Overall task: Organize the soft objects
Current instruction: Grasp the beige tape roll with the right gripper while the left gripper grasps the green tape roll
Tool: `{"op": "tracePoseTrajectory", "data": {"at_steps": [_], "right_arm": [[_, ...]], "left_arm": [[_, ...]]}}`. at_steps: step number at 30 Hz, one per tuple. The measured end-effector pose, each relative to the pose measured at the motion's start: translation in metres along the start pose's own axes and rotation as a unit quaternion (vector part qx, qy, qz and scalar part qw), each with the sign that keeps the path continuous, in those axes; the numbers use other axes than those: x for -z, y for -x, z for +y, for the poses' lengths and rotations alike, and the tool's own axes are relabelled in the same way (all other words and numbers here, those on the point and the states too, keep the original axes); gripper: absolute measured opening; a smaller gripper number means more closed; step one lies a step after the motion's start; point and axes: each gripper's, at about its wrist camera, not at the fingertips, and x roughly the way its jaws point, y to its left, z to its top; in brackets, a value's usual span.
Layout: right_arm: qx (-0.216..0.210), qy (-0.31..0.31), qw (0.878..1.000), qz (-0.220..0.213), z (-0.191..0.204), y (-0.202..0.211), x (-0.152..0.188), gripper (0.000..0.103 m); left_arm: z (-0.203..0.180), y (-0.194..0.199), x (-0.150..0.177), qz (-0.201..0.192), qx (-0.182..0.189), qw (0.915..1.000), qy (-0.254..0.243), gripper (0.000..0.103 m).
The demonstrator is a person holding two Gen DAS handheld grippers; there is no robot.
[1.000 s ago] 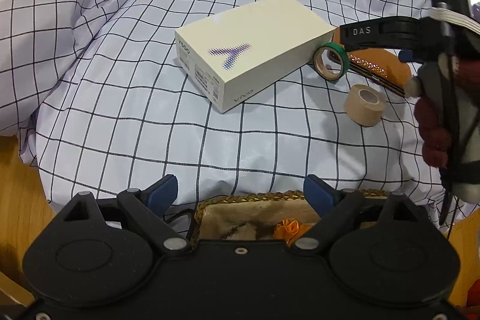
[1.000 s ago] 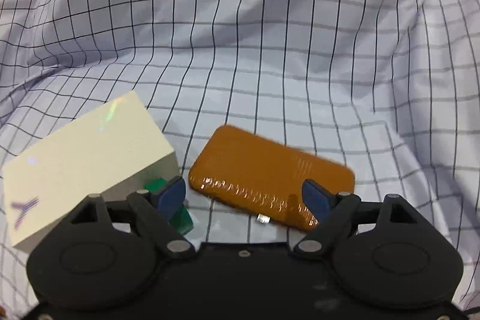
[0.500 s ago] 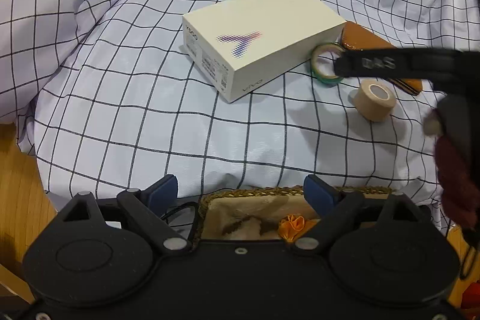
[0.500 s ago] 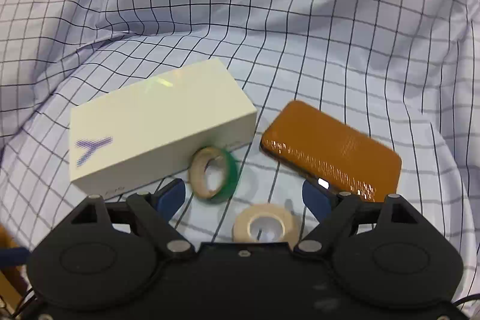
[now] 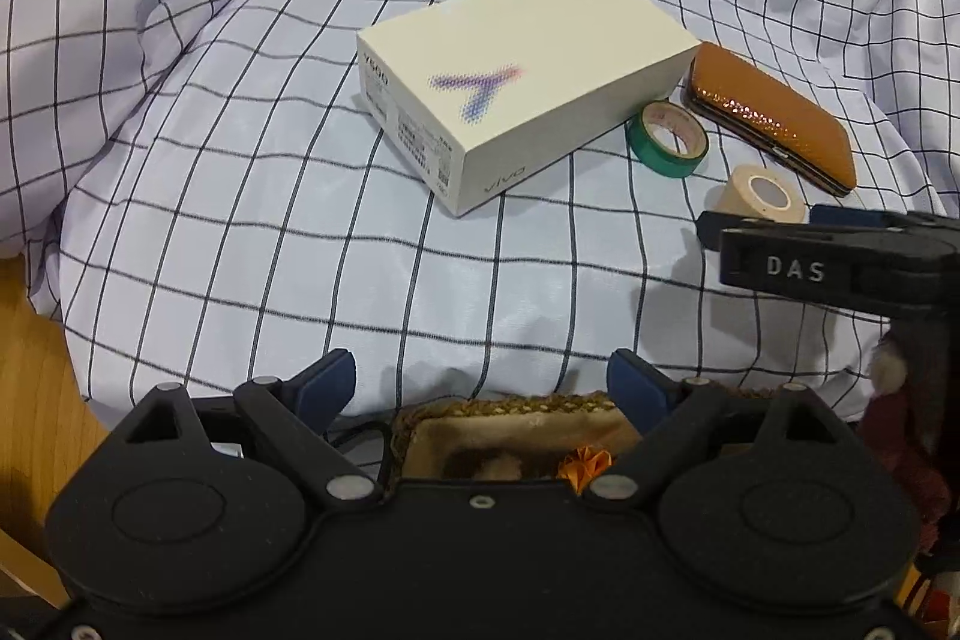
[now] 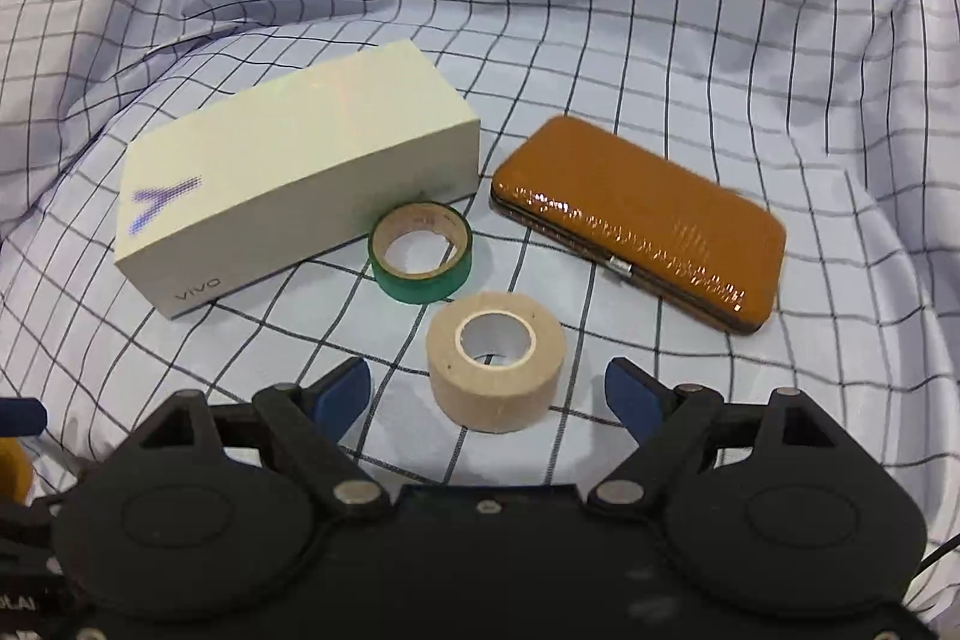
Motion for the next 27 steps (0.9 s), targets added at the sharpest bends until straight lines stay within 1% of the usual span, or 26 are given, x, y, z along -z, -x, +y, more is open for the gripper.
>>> {"op": "tracePoseTrajectory", "data": {"at_steps": [1, 2, 3, 4, 5, 6, 7, 8, 11, 20, 24, 27], "right_arm": [[-0.003, -0.004, 1.0, 0.002, -0.001, -0.002, -0.002, 0.084], [-0.006, -0.005, 1.0, 0.004, -0.001, -0.005, -0.002, 0.081], [-0.008, -0.005, 1.0, 0.004, -0.001, -0.006, -0.003, 0.075], [-0.008, -0.005, 1.0, 0.003, -0.001, -0.007, -0.003, 0.073], [-0.005, -0.004, 1.0, 0.002, 0.0, -0.008, -0.003, 0.068], [-0.004, -0.002, 1.0, 0.003, -0.001, -0.009, -0.003, 0.055], [-0.005, -0.001, 1.0, 0.003, -0.001, -0.01, -0.003, 0.05], [-0.007, -0.002, 1.0, 0.002, -0.003, -0.009, -0.003, 0.048], [-0.01, -0.009, 1.0, 0.001, -0.01, -0.005, -0.003, 0.048], [0.023, -0.025, 0.999, -0.014, -0.034, 0.015, 0.014, 0.048], [0.029, -0.035, 0.999, -0.019, -0.041, 0.021, 0.021, 0.048], [0.03, -0.036, 0.999, -0.021, -0.042, 0.022, 0.025, 0.048]], "left_arm": [[-0.001, 0.0, -0.001, -0.002, 0.0, 1.0, -0.001, 0.088], [-0.001, 0.0, -0.003, -0.003, -0.001, 1.0, -0.002, 0.088], [-0.002, 0.0, -0.004, -0.005, -0.002, 1.0, -0.003, 0.088], [-0.003, -0.001, -0.006, -0.006, -0.003, 1.0, -0.002, 0.088], [-0.004, -0.001, -0.008, -0.007, -0.004, 1.0, -0.001, 0.088], [-0.005, -0.002, -0.01, -0.008, -0.003, 1.0, 0.0, 0.088], [-0.006, -0.002, -0.012, -0.007, 0.0, 1.0, 0.001, 0.088], [-0.007, -0.003, -0.014, -0.008, 0.002, 1.0, 0.002, 0.087], [-0.016, -0.004, -0.022, -0.014, 0.007, 0.9999, 0.0, 0.087], [-0.057, -0.02, -0.056, -0.025, 0.032, 0.999, 0.02, 0.087], [-0.078, -0.029, -0.068, -0.036, 0.031, 0.9986, 0.024, 0.087], [-0.094, -0.039, -0.077, -0.036, 0.031, 0.9985, 0.027, 0.087]]}}
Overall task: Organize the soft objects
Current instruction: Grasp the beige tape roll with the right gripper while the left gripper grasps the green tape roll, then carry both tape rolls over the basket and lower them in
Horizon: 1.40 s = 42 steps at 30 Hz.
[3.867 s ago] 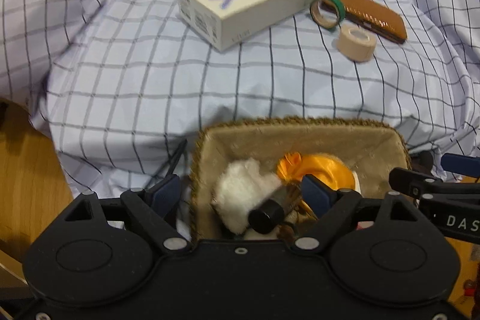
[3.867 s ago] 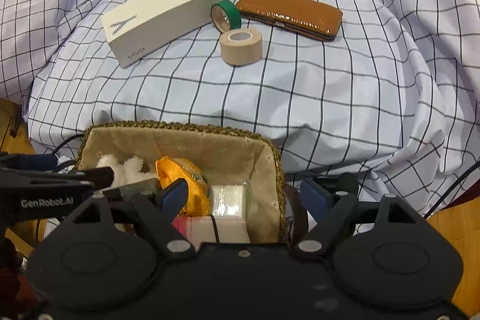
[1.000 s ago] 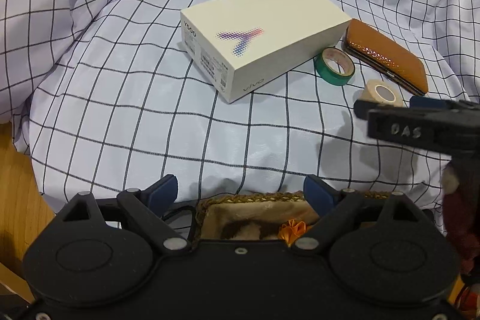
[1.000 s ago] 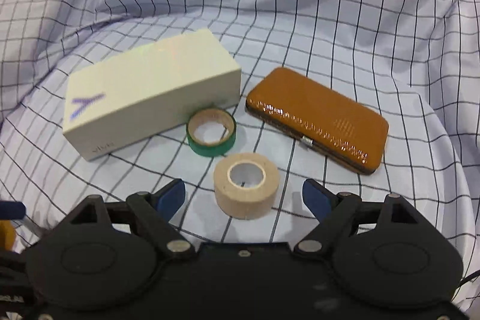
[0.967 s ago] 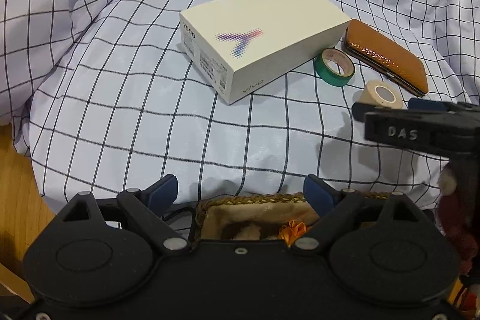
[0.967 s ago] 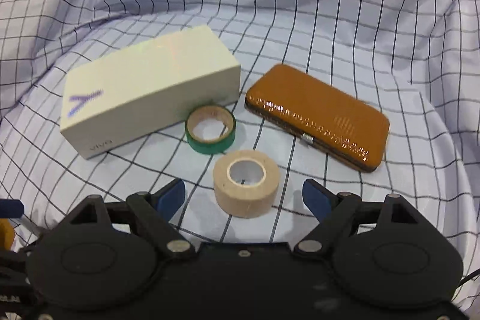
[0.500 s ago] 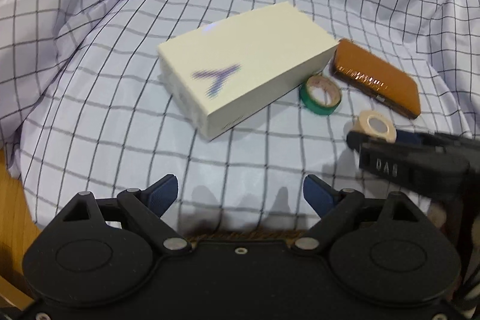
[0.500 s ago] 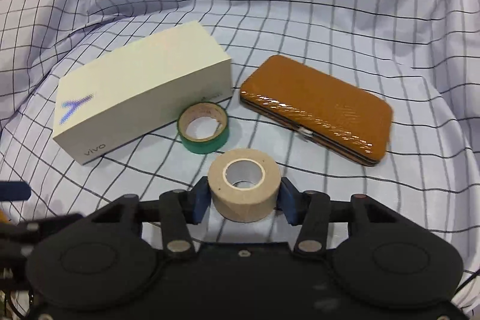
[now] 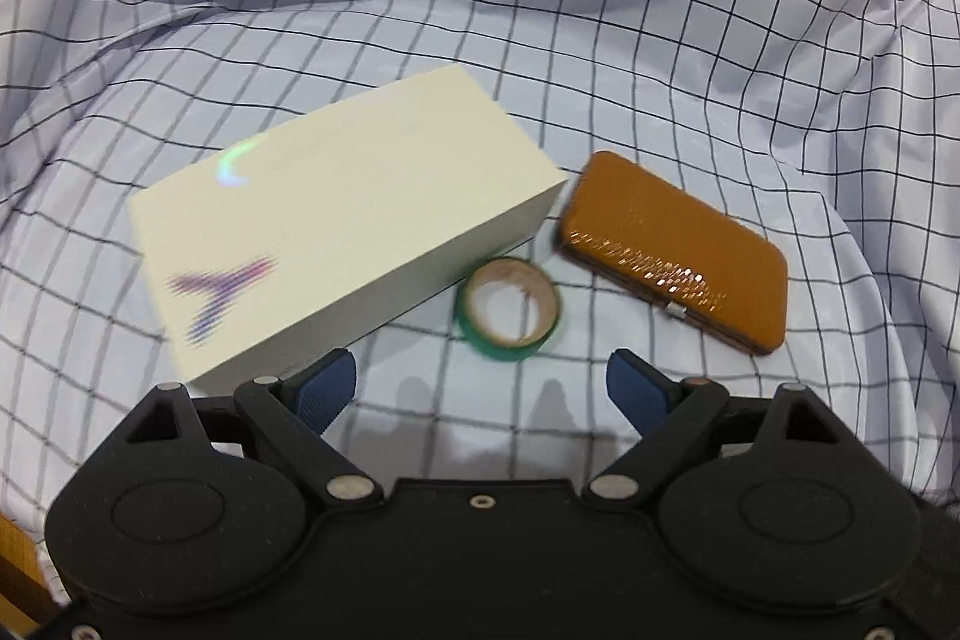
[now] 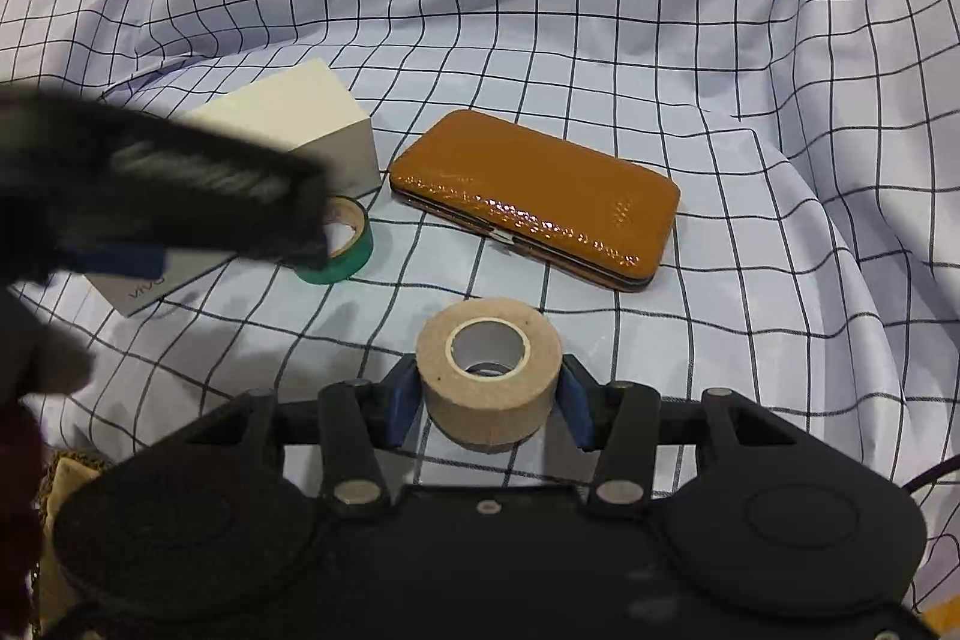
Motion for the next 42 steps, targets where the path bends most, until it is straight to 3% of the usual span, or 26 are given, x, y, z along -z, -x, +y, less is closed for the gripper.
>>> {"op": "tracePoseTrajectory", "data": {"at_steps": [5, 11, 14, 17, 20, 28, 42], "right_arm": [[0.001, -0.001, 1.0, -0.004, -0.003, 0.002, 0.005, 0.048], [-0.008, -0.015, 1.0, -0.003, -0.008, 0.006, 0.009, 0.048], [-0.01, -0.018, 1.0, -0.001, -0.009, 0.006, 0.01, 0.048], [-0.012, -0.02, 1.0, -0.001, -0.008, 0.009, 0.013, 0.048], [-0.016, -0.025, 1.0, 0.002, -0.006, 0.013, 0.016, 0.048], [-0.016, -0.034, 0.999, -0.003, -0.001, 0.04, 0.027, 0.048], [-0.037, -0.025, 0.999, -0.017, 0.028, 0.12, 0.075, 0.048]], "left_arm": [[-0.014, -0.017, -0.008, -0.007, -0.01, 0.9999, 0.007, 0.084], [-0.014, -0.04, -0.011, 0.007, -0.013, 0.9997, 0.017, 0.066], [-0.014, -0.046, -0.012, 0.004, -0.01, 0.9998, 0.017, 0.063], [-0.016, -0.044, -0.013, -0.005, -0.004, 1.0, 0.002, 0.048], [-0.012, -0.038, -0.01, 0.002, 0.016, 0.9999, -0.002, 0.048], [0.011, 0.012, 0.013, -0.007, 0.009, 0.9996, -0.025, 0.048], [0.064, 0.104, 0.089, -0.001, 0.007, 0.9988, -0.049, 0.048]]}}
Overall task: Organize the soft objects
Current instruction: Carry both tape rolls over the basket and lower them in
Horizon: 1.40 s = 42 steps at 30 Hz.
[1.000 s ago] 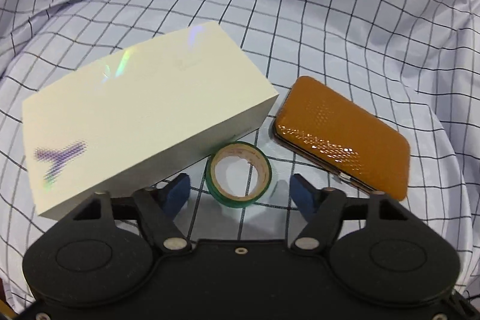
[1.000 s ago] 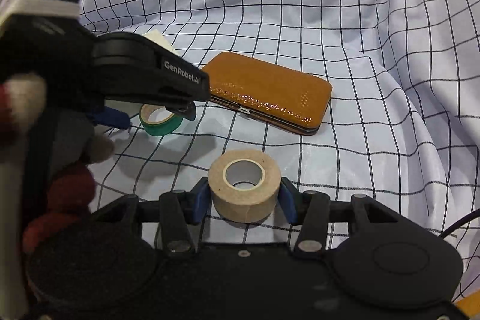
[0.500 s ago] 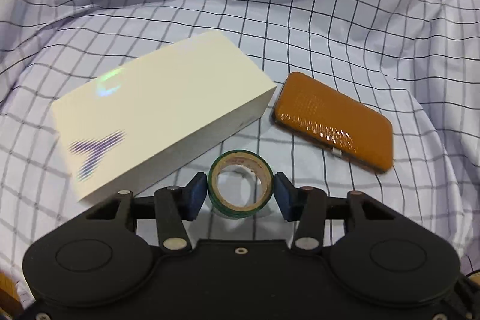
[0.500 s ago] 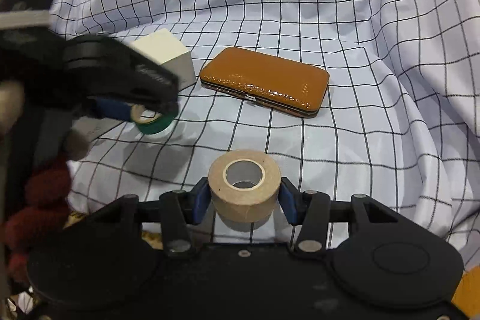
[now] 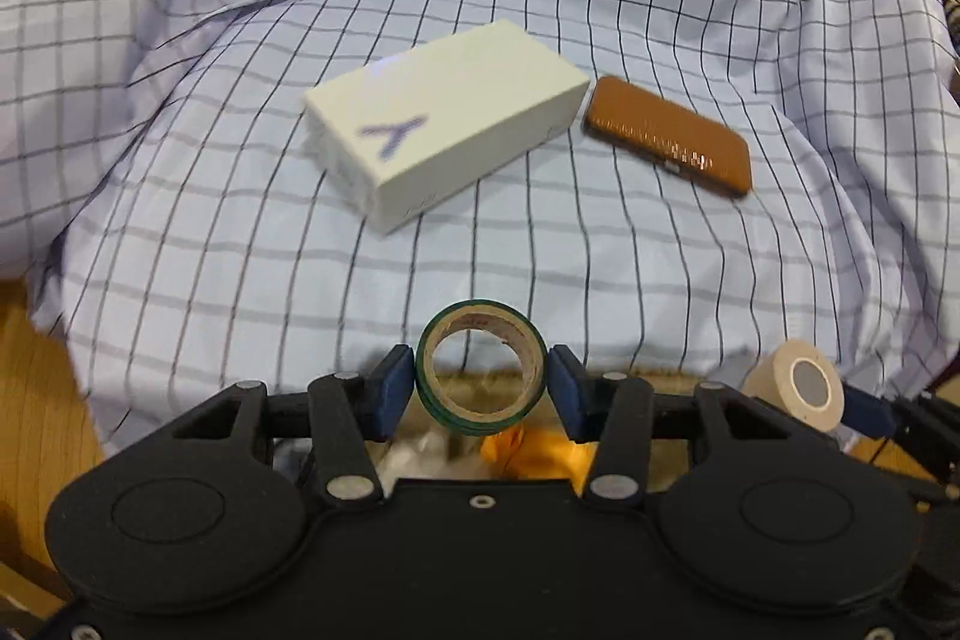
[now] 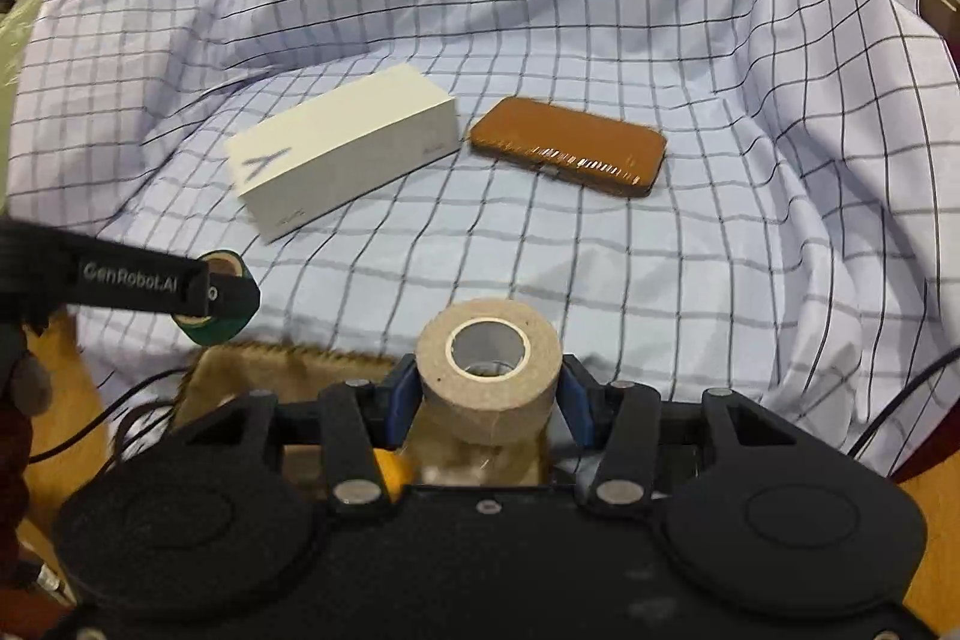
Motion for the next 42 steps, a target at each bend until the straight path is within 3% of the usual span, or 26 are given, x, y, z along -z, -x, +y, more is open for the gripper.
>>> {"op": "tracePoseTrajectory", "data": {"at_steps": [9, 19, 28, 35, 39, 42], "right_arm": [[-0.021, 0.019, 0.999, 0.029, 0.019, 0.013, 0.029, 0.048], [-0.024, 0.007, 0.998, 0.052, 0.016, 0.008, 0.026, 0.048], [-0.031, 0.012, 0.997, 0.073, 0.025, -0.007, 0.019, 0.048], [-0.032, 0.018, 0.996, 0.075, 0.031, -0.012, 0.013, 0.048], [-0.027, 0.017, 0.996, 0.079, 0.031, -0.015, 0.012, 0.05], [-0.023, 0.013, 0.996, 0.084, 0.029, -0.017, 0.013, 0.052]], "left_arm": [[0.005, 0.009, 0.042, 0.034, 0.015, 0.9993, -0.002, 0.048], [-0.01, 0.001, 0.066, 0.087, 0.056, 0.9938, -0.04, 0.048], [-0.009, 0.0, 0.069, 0.069, 0.008, 0.9971, -0.03, 0.049], [-0.004, -0.003, 0.068, 0.075, 0.0, 0.997, -0.021, 0.049], [-0.005, -0.003, 0.067, 0.071, -0.005, 0.9973, -0.018, 0.06], [-0.004, -0.001, 0.067, 0.067, -0.008, 0.9976, -0.016, 0.062]]}}
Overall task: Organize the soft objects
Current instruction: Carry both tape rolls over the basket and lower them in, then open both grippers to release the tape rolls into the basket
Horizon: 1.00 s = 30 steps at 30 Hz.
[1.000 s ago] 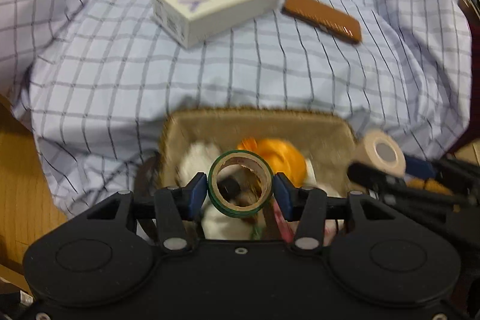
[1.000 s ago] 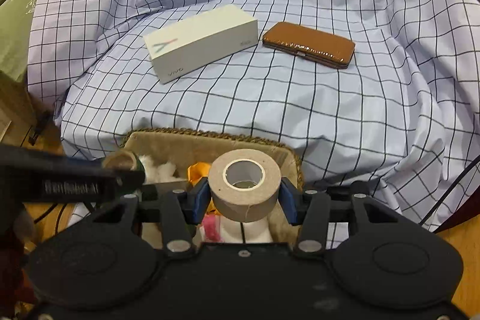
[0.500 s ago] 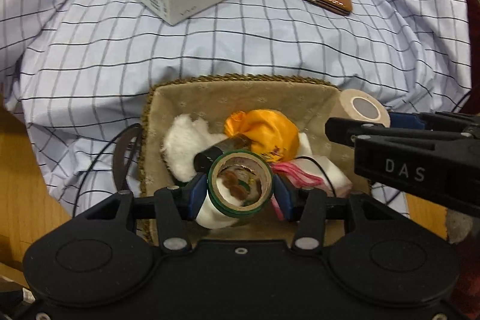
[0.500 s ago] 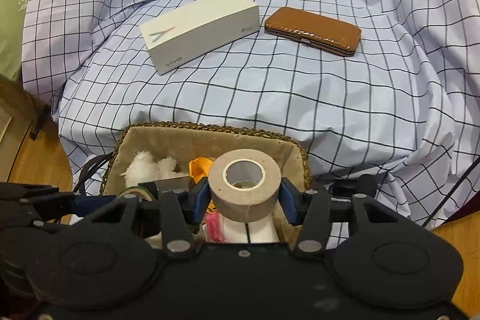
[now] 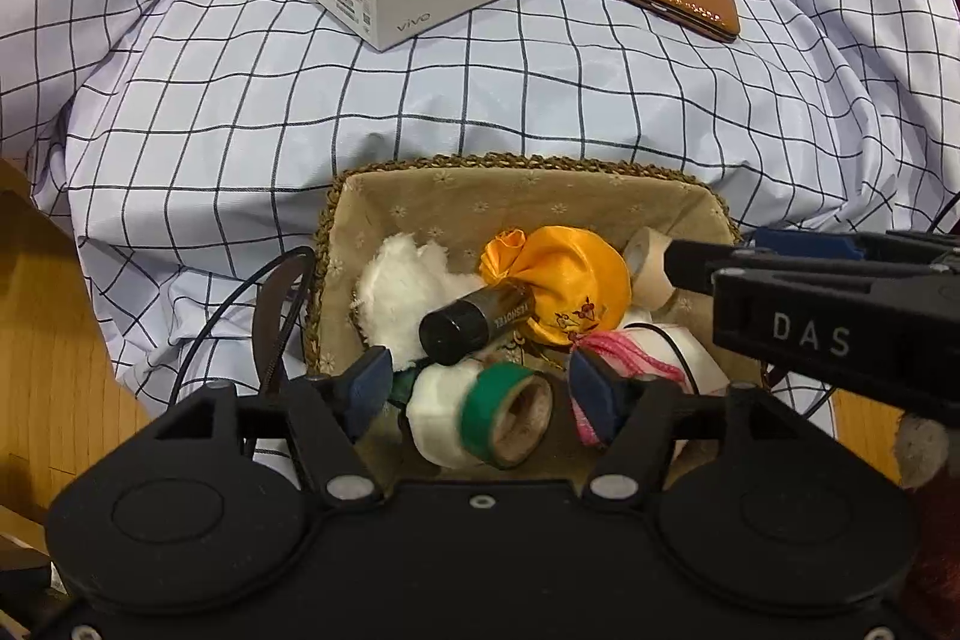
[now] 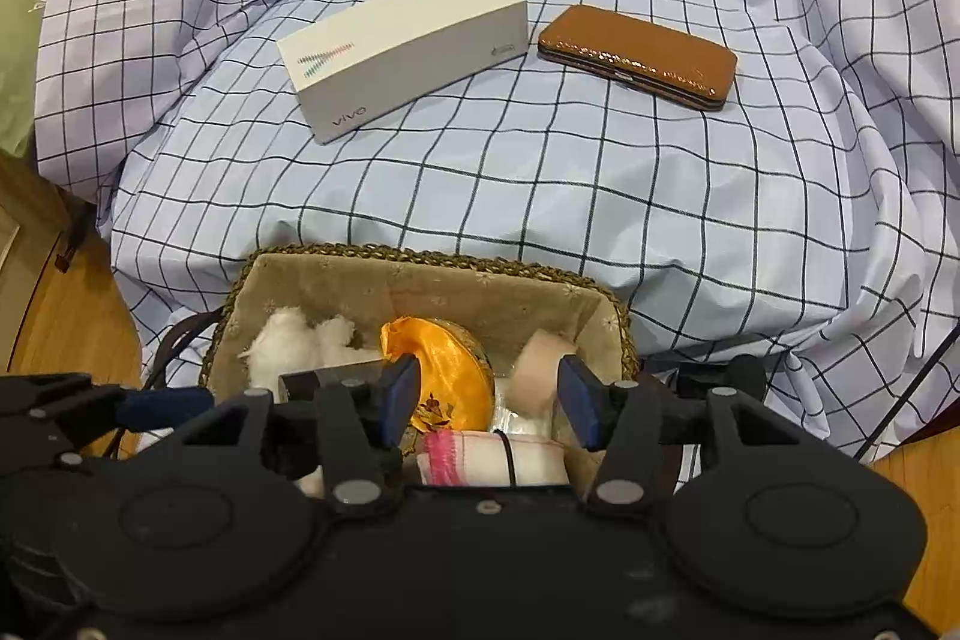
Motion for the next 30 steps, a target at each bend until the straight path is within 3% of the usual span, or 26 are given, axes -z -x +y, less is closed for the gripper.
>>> {"op": "tracePoseTrajectory", "data": {"at_steps": [11, 17, 26, 30], "right_arm": [[0.013, -0.01, 1.0, 0.014, -0.002, -0.006, 0.007, 0.07], [0.027, -0.012, 0.999, 0.012, -0.002, -0.005, 0.01, 0.075], [0.032, -0.022, 0.999, 0.005, -0.004, 0.003, 0.019, 0.083], [0.038, -0.02, 0.999, -0.003, -0.004, 0.009, 0.023, 0.094]], "left_arm": [[0.006, 0.004, 0.004, -0.01, -0.025, 0.9994, 0.02, 0.077], [0.01, 0.006, 0.01, -0.016, -0.053, 0.9979, 0.032, 0.085], [0.015, 0.009, 0.019, -0.023, -0.072, 0.9962, 0.043, 0.087], [0.016, 0.011, 0.023, -0.026, -0.079, 0.9955, 0.046, 0.087]]}}
